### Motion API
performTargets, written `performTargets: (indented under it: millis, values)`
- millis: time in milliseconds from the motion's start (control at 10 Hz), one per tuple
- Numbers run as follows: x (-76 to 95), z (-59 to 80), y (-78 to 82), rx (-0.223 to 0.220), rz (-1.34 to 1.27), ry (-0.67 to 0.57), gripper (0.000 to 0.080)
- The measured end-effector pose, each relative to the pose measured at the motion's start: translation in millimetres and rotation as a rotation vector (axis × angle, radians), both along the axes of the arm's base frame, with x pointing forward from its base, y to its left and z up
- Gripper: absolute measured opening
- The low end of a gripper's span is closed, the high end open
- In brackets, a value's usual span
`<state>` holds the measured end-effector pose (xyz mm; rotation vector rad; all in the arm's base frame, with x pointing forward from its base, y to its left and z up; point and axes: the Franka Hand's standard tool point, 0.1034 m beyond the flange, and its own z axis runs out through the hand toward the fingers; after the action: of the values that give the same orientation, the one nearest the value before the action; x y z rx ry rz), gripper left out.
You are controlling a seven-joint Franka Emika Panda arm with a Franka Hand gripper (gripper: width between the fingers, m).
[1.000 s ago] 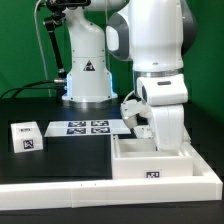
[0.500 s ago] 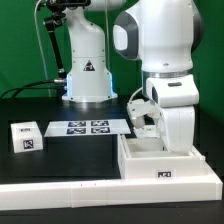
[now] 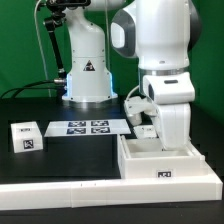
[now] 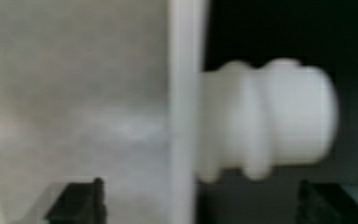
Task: Assemble cabinet
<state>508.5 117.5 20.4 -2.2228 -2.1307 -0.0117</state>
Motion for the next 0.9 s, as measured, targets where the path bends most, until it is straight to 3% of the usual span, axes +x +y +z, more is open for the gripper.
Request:
performTargets:
  millis: [100, 200, 300, 500, 600, 700, 900]
  values:
    - [-6.2, 8.4, -0.9, -0.005, 0.002, -0.004, 0.0592]
    - [-11.8, 19.6, -2.6, -0.011, 0.006, -0.013, 0.0746]
    - [-16.1, 28.5, -3.1, -0.015, 0.011, -0.021, 0.0783]
    - [-23.2, 46.3, 1.1, -0.019, 0.027, -0.042, 0.0796]
    - [-34.6, 52.3, 4.5, -0.021, 0.021, -0.045, 0.0796]
    - [-47.7, 55.3, 7.9, -0.025, 0.024, -0.041, 0.0797]
    - [-78.0, 43.5, 19.0, -0.017, -0.030, -0.026, 0.0797]
